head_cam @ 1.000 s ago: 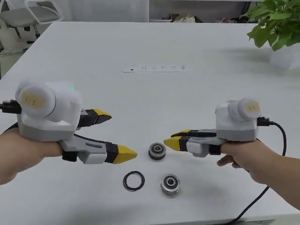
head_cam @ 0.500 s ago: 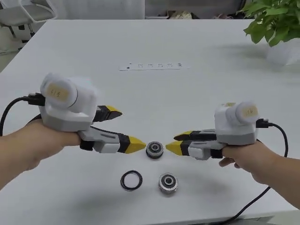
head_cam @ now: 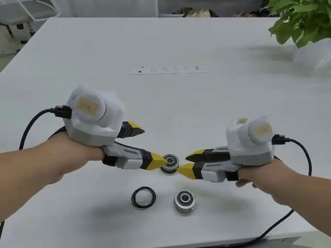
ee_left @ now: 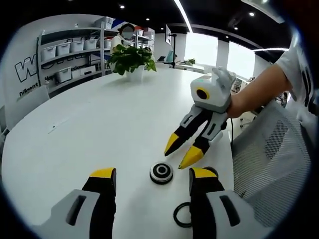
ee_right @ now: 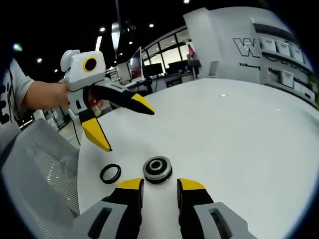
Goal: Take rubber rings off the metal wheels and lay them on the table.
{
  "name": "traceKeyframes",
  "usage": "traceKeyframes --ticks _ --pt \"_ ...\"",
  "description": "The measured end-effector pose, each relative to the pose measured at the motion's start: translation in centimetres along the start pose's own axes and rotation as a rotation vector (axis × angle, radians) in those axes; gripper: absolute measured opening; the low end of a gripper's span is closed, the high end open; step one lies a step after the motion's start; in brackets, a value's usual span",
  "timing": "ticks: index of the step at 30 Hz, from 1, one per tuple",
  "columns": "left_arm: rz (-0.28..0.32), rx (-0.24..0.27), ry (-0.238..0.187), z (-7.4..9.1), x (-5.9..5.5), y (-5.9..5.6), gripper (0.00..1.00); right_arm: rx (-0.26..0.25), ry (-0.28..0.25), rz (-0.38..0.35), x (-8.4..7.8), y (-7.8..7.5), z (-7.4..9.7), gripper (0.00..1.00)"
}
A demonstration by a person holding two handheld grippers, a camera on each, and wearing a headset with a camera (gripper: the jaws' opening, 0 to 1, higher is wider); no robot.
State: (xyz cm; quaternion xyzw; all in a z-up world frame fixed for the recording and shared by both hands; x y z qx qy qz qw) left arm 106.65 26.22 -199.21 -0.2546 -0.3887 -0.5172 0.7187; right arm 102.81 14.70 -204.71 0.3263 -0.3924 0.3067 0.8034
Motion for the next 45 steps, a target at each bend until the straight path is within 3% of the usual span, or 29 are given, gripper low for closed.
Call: traceKeyframes --ticks 16,30,45 --pt "0.012 -0.046 0.039 -2.2 -1.3 -0.6 0.44 0.02 0.028 0.033 -0.6 0.2 -1.1 0.22" --pt "0.005 -0.084 0.067 -3.7 -1.7 -1.7 0.32 0.017 0.03 0.044 -0.5 0.3 -1.3 0.21" --pt "-0.026 -0.098 0.081 -4.7 -1.8 -2.1 0.19 0.017 0.03 0.045 -0.7 0.4 -1.2 0.21"
Point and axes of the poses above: the centre of the closed fingertips' face, and the gripper's own axes: z roughly backward along the fingers, y roughly to its left, x roughly out of its top, the point moved 5 cm from there along z, roughly backward along the fingers, and after that the axes turned 6 degrees about x, right-handed, at the moved point
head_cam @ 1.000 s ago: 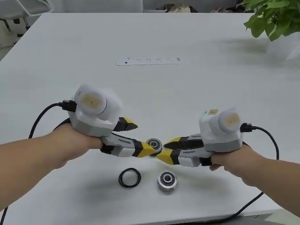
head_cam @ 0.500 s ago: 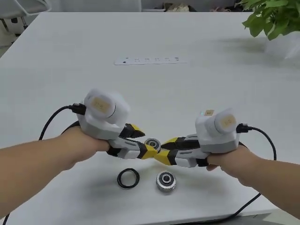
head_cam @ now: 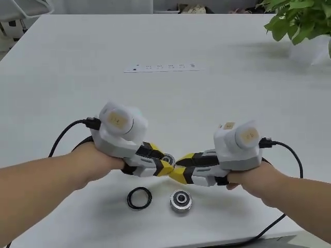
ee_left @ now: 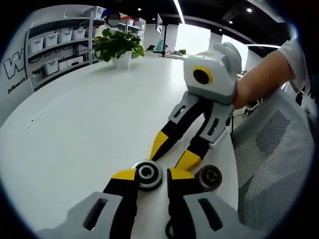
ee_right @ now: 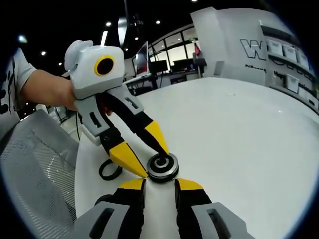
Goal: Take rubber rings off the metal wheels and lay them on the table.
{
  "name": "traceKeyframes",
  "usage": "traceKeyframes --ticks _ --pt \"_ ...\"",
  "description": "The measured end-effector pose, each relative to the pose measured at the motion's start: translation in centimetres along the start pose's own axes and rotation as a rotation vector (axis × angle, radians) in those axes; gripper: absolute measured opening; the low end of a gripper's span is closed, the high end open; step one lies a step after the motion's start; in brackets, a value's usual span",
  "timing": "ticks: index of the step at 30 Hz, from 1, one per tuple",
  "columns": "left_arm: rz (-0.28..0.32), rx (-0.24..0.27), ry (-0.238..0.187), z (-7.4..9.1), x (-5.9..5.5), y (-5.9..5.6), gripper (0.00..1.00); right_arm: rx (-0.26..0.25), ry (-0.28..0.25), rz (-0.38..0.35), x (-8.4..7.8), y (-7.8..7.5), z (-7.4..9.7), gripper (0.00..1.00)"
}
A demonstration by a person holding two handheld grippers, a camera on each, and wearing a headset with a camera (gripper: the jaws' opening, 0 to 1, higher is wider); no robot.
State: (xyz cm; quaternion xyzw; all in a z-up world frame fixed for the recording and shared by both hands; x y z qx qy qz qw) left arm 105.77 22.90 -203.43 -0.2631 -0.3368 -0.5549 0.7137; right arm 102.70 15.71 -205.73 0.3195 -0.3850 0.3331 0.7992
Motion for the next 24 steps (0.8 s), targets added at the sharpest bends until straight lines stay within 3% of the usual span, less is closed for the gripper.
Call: traceKeyframes --ticks 10,16,24 --pt "0.021 0.023 -0.008 -0.04 -0.07 0.39 0.12 0.0 -0.003 -0.001 -0.04 0.07 0.03 0.21" --pt "-0.072 0.042 0.006 -0.14 -0.07 0.15 0.1 -0.002 -0.005 -0.001 0.01 0.02 -0.03 0.21" --pt "-0.076 0.057 0.005 -0.01 -0.01 0.33 0.08 -0.018 -0.014 0.005 0.21 -0.21 -0.04 0.22"
Point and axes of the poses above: the centre of the closed fingertips' face, and the gripper's own axes: z roughly backward along the fingers, y roughly to its left, x roughly out of its top, the point moved 5 cm from there along z, roughly backward along the fingers, and after that the axes turned 6 degrees about x, right-handed, at the moved point
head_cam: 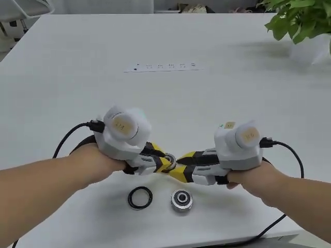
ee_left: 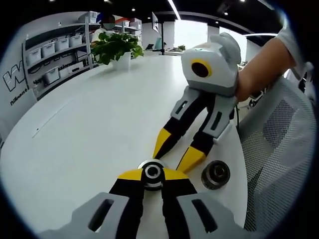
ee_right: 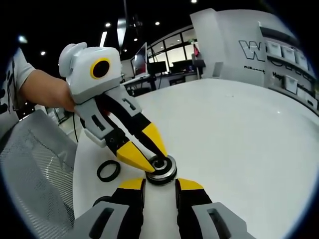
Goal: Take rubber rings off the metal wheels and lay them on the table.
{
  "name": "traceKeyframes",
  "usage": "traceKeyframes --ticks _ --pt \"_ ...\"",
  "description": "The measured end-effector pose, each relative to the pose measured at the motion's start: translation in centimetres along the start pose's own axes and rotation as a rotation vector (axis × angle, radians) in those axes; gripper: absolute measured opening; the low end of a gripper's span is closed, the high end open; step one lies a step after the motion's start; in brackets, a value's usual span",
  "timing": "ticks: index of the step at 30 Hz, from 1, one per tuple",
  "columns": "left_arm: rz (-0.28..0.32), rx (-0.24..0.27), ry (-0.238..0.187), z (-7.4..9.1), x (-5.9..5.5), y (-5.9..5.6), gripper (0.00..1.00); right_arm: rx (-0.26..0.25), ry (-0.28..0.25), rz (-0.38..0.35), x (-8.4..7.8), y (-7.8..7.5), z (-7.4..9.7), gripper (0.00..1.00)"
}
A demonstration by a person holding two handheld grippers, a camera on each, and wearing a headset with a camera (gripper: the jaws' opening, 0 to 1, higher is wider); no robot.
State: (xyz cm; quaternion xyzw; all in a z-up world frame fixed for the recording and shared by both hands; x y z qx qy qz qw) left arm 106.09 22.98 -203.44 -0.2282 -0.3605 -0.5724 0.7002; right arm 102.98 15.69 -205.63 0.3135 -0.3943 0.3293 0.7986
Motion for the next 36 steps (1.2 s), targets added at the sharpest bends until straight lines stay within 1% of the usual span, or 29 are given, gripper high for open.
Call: traceKeyframes --ticks 3,6,11,14,16,17,19,22,27,30,34,36 --pt "0.003 0.007 -0.002 0.02 0.0 0.02 0.08 -0.003 -0.005 0.003 0.18 -0.05 -0.1 0.22" --pt "0.008 0.014 -0.004 0.03 -0.01 -0.03 0.08 -0.004 -0.002 0.022 0.41 0.1 -0.45 0.22" --pt "0.01 0.021 -0.004 0.03 -0.02 -0.06 0.08 -0.014 0.008 0.041 0.27 -0.02 -0.52 0.22" --pt "0.012 0.022 -0.003 0.0 -0.04 -0.03 0.08 -0.018 0.012 0.034 0.14 -0.02 -0.41 0.2" --pt "0.016 0.023 -0.003 -0.01 -0.05 -0.02 0.08 -0.024 0.027 0.033 -0.14 -0.16 -0.26 0.17" --pt "0.019 0.024 -0.003 -0.01 -0.04 -0.03 0.08 -0.021 0.017 0.028 -0.11 -0.15 -0.14 0.16" --pt "0.021 0.027 -0.003 -0.03 -0.05 0.0 0.08 -0.024 0.02 0.024 -0.23 -0.19 0.04 0.13" --pt "0.026 0.029 -0.002 -0.01 -0.04 -0.04 0.08 -0.025 0.018 0.011 -0.24 -0.14 0.09 0.11" --pt "0.03 0.03 -0.003 -0.02 -0.08 -0.06 0.08 -0.03 0.026 0.013 -0.28 -0.11 0.11 0.08" --pt "0.031 0.035 -0.005 -0.02 -0.08 -0.09 0.08 -0.036 0.032 -0.001 -0.4 -0.22 0.24 0.01" --pt "0.031 0.037 -0.004 -0.06 -0.09 -0.06 0.08 -0.041 0.036 -0.01 -0.37 -0.34 0.2 0.0" --pt "0.029 0.039 -0.004 -0.06 -0.09 -0.09 0.08 -0.049 0.034 -0.026 -0.35 -0.37 0.25 0.0"
Point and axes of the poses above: the centre of the closed fingertips' face, and the gripper's own axes: z roughly backward along the fingers, y roughly to its left, x roughly out of its top, the point moved 5 cm from there along z, roughly backward along the fingers, and after that the axes turned 6 degrees about x, right-handed, at the moved point
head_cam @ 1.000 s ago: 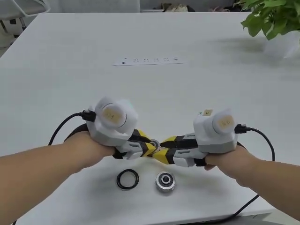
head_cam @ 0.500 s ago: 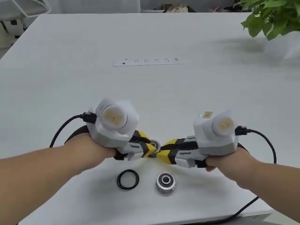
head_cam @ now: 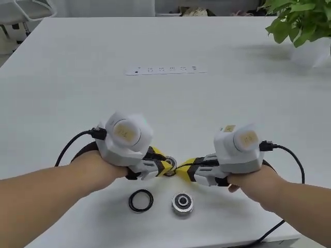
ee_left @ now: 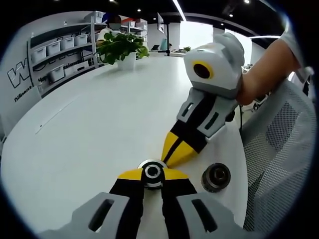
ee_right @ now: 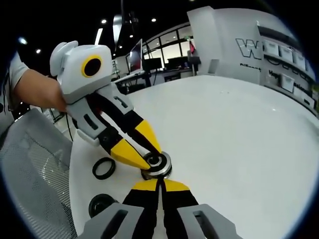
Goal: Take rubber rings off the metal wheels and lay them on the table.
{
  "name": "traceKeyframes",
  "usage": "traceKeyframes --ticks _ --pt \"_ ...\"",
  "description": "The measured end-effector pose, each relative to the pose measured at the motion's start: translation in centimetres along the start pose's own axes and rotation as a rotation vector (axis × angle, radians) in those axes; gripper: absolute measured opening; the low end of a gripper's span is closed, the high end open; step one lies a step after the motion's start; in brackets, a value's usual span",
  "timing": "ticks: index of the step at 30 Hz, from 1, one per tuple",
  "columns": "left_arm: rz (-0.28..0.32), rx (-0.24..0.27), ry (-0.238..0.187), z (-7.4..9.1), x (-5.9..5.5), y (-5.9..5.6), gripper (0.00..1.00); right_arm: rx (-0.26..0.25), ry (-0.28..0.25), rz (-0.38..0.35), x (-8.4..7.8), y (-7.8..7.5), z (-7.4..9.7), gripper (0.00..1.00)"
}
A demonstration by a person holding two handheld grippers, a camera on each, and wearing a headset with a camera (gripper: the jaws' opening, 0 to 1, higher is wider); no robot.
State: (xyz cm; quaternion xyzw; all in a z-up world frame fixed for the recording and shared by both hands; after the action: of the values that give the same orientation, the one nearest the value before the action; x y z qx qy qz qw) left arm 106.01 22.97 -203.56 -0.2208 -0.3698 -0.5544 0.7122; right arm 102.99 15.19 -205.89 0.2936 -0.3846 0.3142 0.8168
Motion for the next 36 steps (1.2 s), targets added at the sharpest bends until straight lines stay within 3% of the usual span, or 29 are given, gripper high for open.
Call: traceKeyframes --ticks 3,8,13,20,36 --pt "0.002 0.007 0.003 0.0 0.0 -0.1 0.08 -0.001 -0.044 -0.103 0.1 -0.3 0.1 0.0" --pt "0.002 0.01 0.002 0.0 0.0 -0.1 0.08 -0.013 -0.102 -0.192 0.3 -1.0 0.7 0.0" --pt "0.003 0.009 0.003 0.0 0.0 -0.2 0.08 -0.013 -0.111 -0.198 0.4 -0.9 0.6 0.0" --pt "0.0 0.013 0.005 0.0 0.0 -0.3 0.08 0.001 -0.162 -0.249 0.9 -0.7 0.8 0.0" --pt "0.003 0.015 0.003 0.0 0.1 -0.4 0.08 0.039 -0.169 -0.237 1.4 0.3 0.4 0.0"
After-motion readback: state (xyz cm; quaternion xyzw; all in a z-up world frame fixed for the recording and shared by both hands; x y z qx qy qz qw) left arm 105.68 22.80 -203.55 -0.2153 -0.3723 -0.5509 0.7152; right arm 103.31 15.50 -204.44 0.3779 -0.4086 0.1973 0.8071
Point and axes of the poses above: the centre of the closed fingertips' face, and the gripper's own axes: z roughly backward along the fingers, y roughly to its left, x roughly out of its top, the point moved 5 cm from there along z, roughly backward along the fingers, and after that the axes turned 6 degrees about x, right-handed, at the moved point
